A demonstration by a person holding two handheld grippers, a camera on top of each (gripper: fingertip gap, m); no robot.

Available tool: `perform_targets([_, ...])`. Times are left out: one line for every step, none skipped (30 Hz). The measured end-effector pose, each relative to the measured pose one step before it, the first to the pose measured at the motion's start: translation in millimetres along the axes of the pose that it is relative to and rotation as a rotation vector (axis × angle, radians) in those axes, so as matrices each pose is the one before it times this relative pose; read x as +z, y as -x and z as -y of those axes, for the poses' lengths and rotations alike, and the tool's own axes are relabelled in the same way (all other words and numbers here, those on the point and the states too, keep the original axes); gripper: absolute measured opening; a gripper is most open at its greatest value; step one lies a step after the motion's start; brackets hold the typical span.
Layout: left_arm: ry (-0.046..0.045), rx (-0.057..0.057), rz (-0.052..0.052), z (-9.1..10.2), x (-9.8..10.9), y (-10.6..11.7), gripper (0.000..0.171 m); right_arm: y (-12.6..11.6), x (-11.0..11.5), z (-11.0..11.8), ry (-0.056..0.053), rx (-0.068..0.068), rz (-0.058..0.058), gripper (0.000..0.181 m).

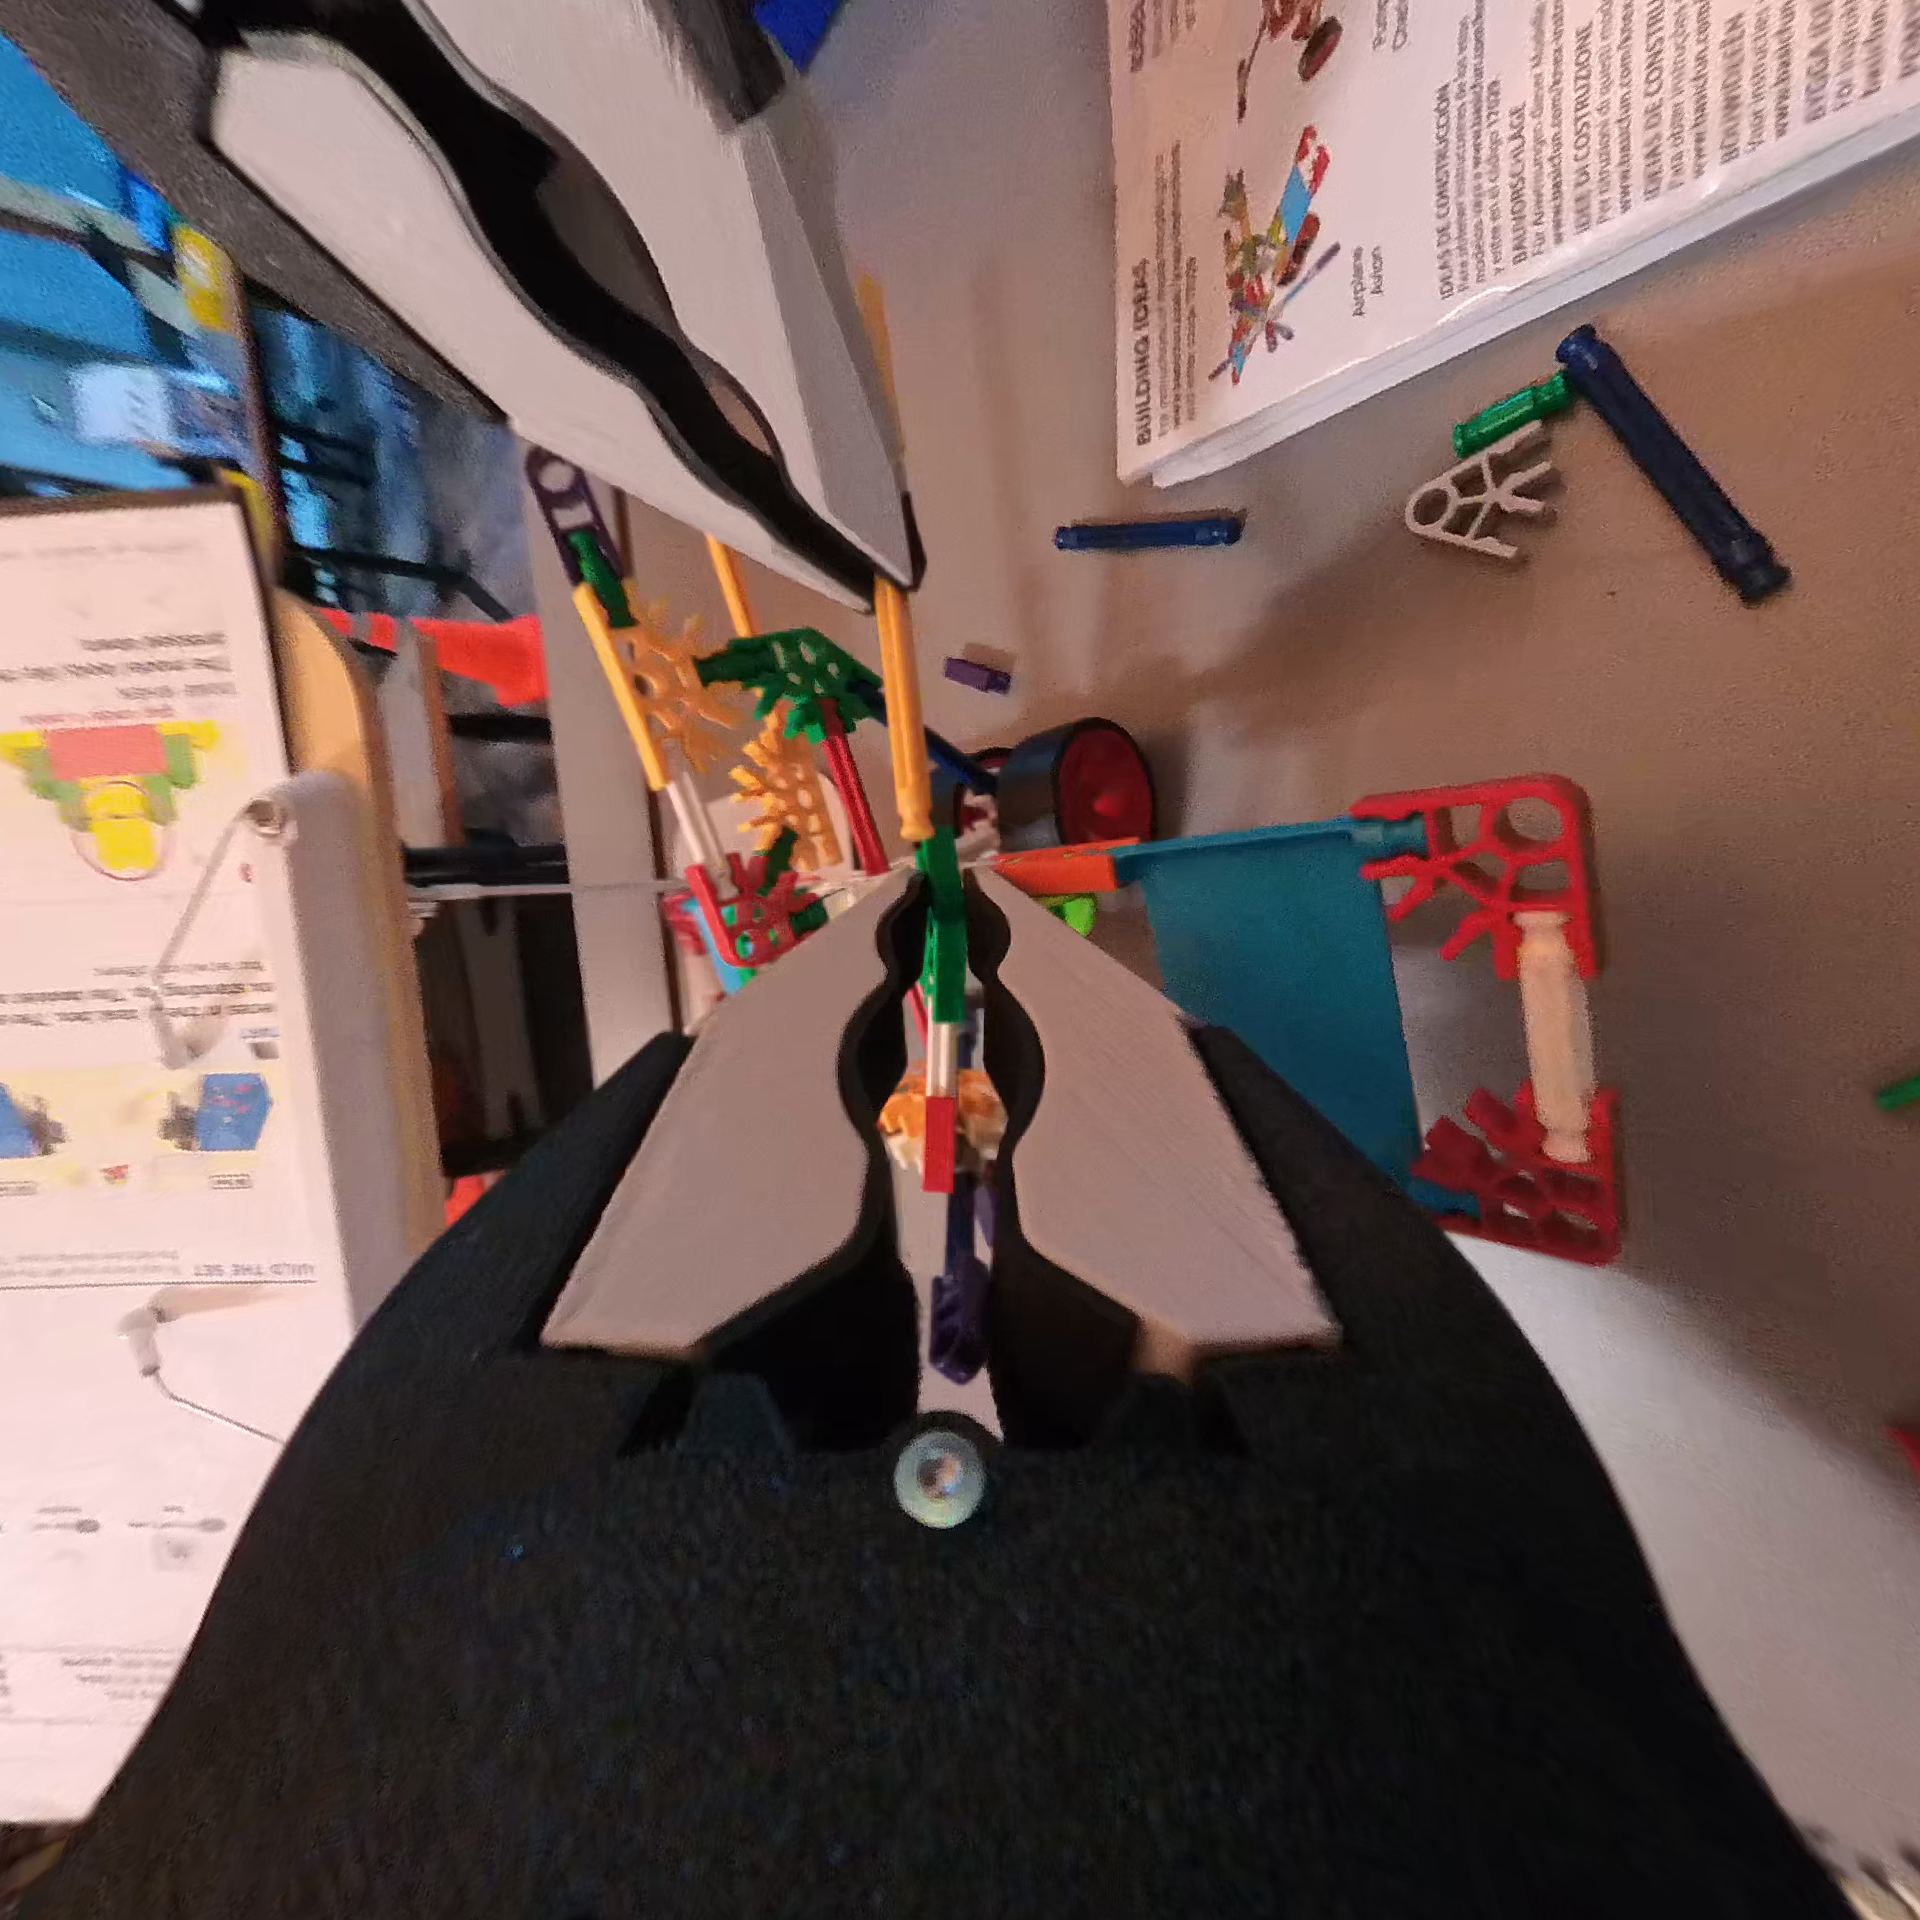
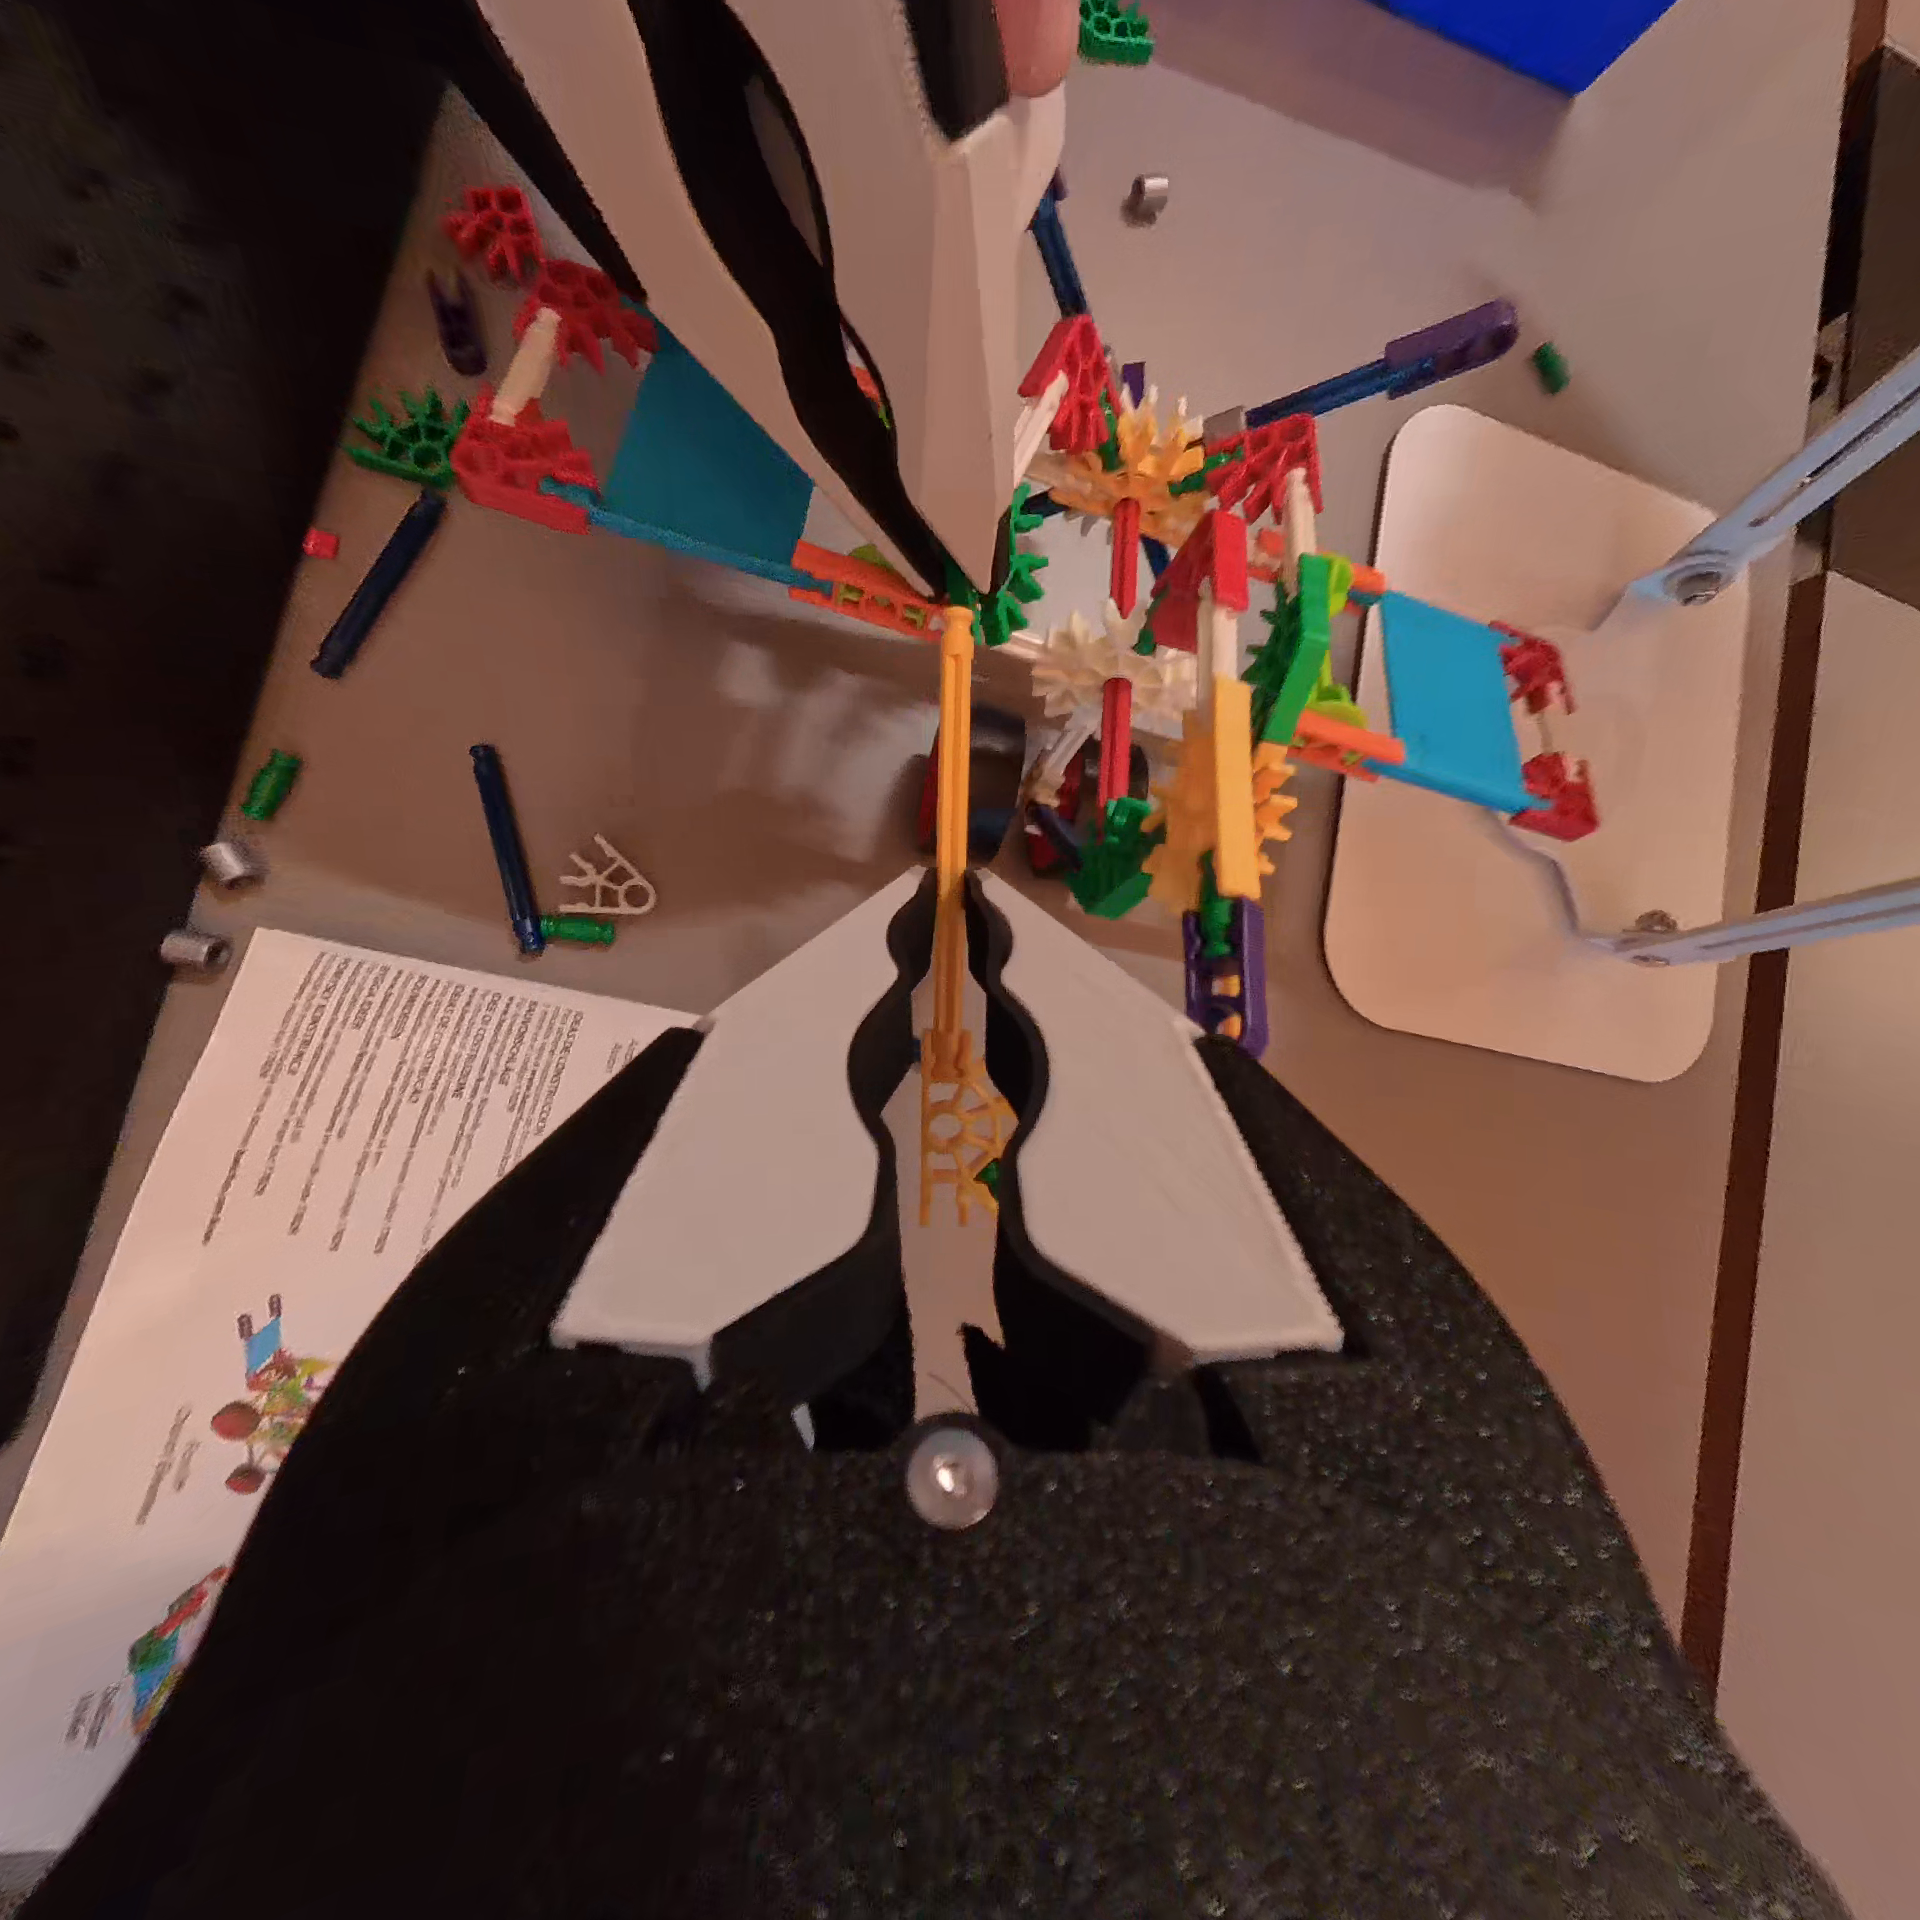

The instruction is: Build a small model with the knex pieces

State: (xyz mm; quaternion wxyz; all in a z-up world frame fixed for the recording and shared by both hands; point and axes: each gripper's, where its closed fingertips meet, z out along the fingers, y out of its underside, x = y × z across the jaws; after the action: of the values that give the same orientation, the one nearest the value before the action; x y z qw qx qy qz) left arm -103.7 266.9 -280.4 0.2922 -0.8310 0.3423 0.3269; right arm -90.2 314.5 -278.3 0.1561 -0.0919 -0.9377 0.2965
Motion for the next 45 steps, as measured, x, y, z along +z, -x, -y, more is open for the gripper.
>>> perform_targets([-0.0174,0.0058,0.0154,0.2,0.2,0.8,0.005,-1.75,0.73,1.46,-0.0003,-0.0059,-0.0116,0.005])
perform_targets([-0.02033,0.0138,0.0012,1.22,0.24,-1.6,0.005,-2.64,-0.17,2.55,-0.0032,-0.01,-0.0194,0.005])
perform_targets([-0.01291,0.0073,0.0151,0.04,0.88,0.75,0.005,-1.46,-0.79,2.13,-0.0008,-0.0056,-0.0132,0.005])
perform_targets([-0.00185,-0.0125,0.009,-1.73,1.4,1.01,0.005,-0.26,-0.61,0.1,0.0075,-0.0043,-0.0054,0.005])
perform_targets([-0.00207,-0.004,-0.0065,-1.45,0.58,-1.39,0.005,-1.11,-0.39,-1.19,0.0103,-0.0102,-0.0117,0.005])
perform_targets([-0.00427,0.0091,0.0173,-0.56,-0.84,1.62,0.005,-1.57,0.34,-0.92,0.0053,-0.0086,-0.0122,0.005])
perform_targets([-0.00096,-0.0005,0.0151,-0.59,-0.97,2.0,0.005,-0.47,1.4,-0.88,0.0035,-0.0025,-0.0026,0.005])
perform_targets([-0.00516,-0.0021,0.0007,-0.03,-0.98,0.06,0.005,-1.13,2.45,-1.59,0.0082,-0.0063,-0.0076,0.005])
perform_targets([-0.0056,0.0068,0.0157,-0.14,-1.11,1.61,0.005,-1.91,3.04,-2.51,0.0146,-0.0081,-0.0136,0.005])
perform_targets([-0.00164,0.0046,0.0144,-0.9,-0.68,1.47,0.004,-0.8,2.99,-2.32,0.0151,-0.0042,-0.0065,0.005])
perform_targets([-0.00549,-0.005,0.0004,-0.29,-0.22,-0.18,0.005,0.13,2.67,-0.42,0.005,-0.0055,-0.0022,0.005])
perform_targets([-0.00524,-0.0023,0.0014,-0.28,-0.28,-0.14,0.005,0.16,2.15,0.86,-0.0022,-0.0062,-0.0022,0.005])
perform_targets([-0.00265,0.0055,0.0115,-0.59,-0.46,1.08,0.005,0.15,1.83,0.55,0.0008,-0.0042,-0.0021,0.005])
perform_targets([-0.005,-0.0026,0.001,-0.11,-0.36,-0.07,0.005,-0.39,1.88,-0.16,0.0045,-0.0067,-0.0058,0.005])
perform_targets([-0.00545,-0.0075,-0.0041,-0.28,0.01,-0.33,0.004,-0.33,1.72,-0.19,0.0042,-0.0088,-0.006,0.005])
perform_targets([-0.00433,-0.0114,-0.0018,-0.31,0.09,0.4,0.005,-0.07,1.24,-0.18,0.0016,-0.0048,-0.0031,0.005])
perform_targets([-0.00305,-0.0091,-0.0003,-0.41,-0.17,0.79,0.005,-0.34,0.57,0.35,-0.0023,0.0003,-0.0025,0.005])
perform_targets([0.0003,-0.008,-0.0035,-0.67,0.1,0.41,0.007,-0.67,-0.04,0.64,-0.0044,0.0007,-0.003,0.005])
perform_targets([0.00236,-0.0113,0.0009,-0.65,-0.2,1.33,0.01,-0.16,-0.29,0.41,-0.0028,-0.0001,-0.0008,0.005])
perform_targets([-0.00412,-0.0038,0.0146,0.46,-0.53,2.83,0.015,-0.2,-0.44,-0.12,0.0009,0.0038,0.0005,0.005])
perform_targets([-0.00078,-0.004,0.0028,0.33,-0.11,0.92,0.017,-1.17,-0.42,-0.27,0.0019,0.0027,-0.0046,0.005])
perform_targets([0.00496,-0.0051,-0.0031,-0.26,0.36,0.34,0.018,-0.95,-0.2,0.41,-0.0019,-0.0028,-0.0058,0.005])
perform_targets([0.00152,-0.0013,-0.0028,0.2,0.16,0.13,0.019,0.66,-0.26,0.75,-0.0044,-0.0024,0.0024,0.005])
perform_targets([0.00218,-0.0054,-0.0039,-0.11,0.27,0.02,0.02,-0.38,-0.78,1.38,-0.0077,-0.007,-0.0056,0.005])
perform_targets([0.00424,-0.0111,-0.0108,-0.59,0.26,-0.66,0.02,-0.89,-1.09,1.82,-0.0098,-0.005,-0.0068,0.005])
perform_targets([0.00379,-0.0032,-0.0037,-0.47,0.28,0.1,0.021,0.46,-0.92,1.69,-0.0094,0.0012,0.0031,0.005])
perform_targets([0.00479,0.0033,-0.0044,-0.58,0.25,-0.43,0.021,0.17,-0.15,0.39,-0.0027,-0.0006,0.0004,0.005])
perform_targets([0.00303,-0.0005,-0.0022,-0.05,0.27,0.07,0.021,-0.55,0.87,-2.16,0.0122,-0.0038,-0.0048,0.005])
perform_targets([0.00335,0.0008,-0.0059,-0.09,0.48,-0.33,0.02,-0.25,1.73,-3.04,0.0182,-0.0079,-0.0057,0.005])
perform_targets([0.00929,0.0045,-0.0073,-0.76,0.55,-0.51,0.021,0.2,1.76,-1.56,0.0098,-0.0079,-0.0036,0.005])
perform_targets([0.01047,0.0089,-0.005,-0.97,0.48,-0.46,0.022,0.77,1.41,0.14,0.0004,-0.004,0.0009,0.005])
perform_targets([0.00802,0.0047,-0.0128,-0.56,0.7,-1.44,0.02,0.47,1.04,0.6,-0.0017,-0.0019,0.0014,0.005])
perform_targets([0.00383,0.0007,-0.0157,-0.05,0.91,-1.47,0.019,0.01,0.58,0.48,-0.001,-0.0026,-0.0014,0.005])
perform_targets([0.00066,0.0036,-0.0154,0.4,0.72,-1.52,0.017,0.11,0.28,0.37,-0.0002,-0.002,-0.0009,0.005])
perform_targets([0.00442,0.005,-0.0092,0.08,0.24,-0.66,0.016,0.01,-0.16,0.88,-0.0027,-0.0026,-0.0021,0.005])
perform_targets([0.00578,0.0066,-0.0085,0.0,0.08,-0.79,0.015,-0.06,-0.1,1.11,-0.004,-0.0023,-0.0017,0.005])
perform_targets([0.0022,-0.0023,-0.0088,0.26,0.34,-0.55,0.014,0.31,-0.05,0.81,-0.0022,-0.0038,-0.0007,0.005])
perform_targets([-0.00121,-0.0018,-0.0095,0.17,0.22,-0.66,0.014,0.11,-0.01,0.6,-0.0001,-0.0058,-0.0027,0.005])
perform_targets([-0.00044,-0.0027,-0.0088,-0.17,0.2,-0.08,0.014,-0.44,0.32,-0.02,0.0029,-0.0049,-0.0052,0.005])
perform_targets([-0.00086,-0.0041,-0.0107,0.05,0.34,-0.12,0.014,-0.11,0.55,-0.46,0.0062,-0.0037,-0.0029,0.005])
perform_targets([0.0004,0.0025,-0.0082,0.04,0.1,-0.06,0.014,-0.24,0.39,-0.26,0.0046,-0.0061,-0.004,0.005])
perform_targets([0.00214,0.0003,-0.0112,-0.11,0.21,-0.44,0.014,0.11,0.14,-0.04,0.0026,-0.0055,-0.0027,0.005])
perform_targets([0.00201,-0.0025,-0.0136,-0.12,0.0,-0.58,0.013,0.59,0.02,-0.02,0.0008,-0.0017,0.0023,0.005])
perform_targets([0.00027,-0.0027,-0.0084,-0.09,-0.14,0.13,0.013,0.11,-0.09,0.01,-0.0003,0.0011,0.0007,0.005])
perform_targets([-0.00177,-0.005,-0.0059,0.14,0.12,0.19,0.013,-0.33,0.03,-0.28,0.0009,0.0034,-0.0004,0.005])
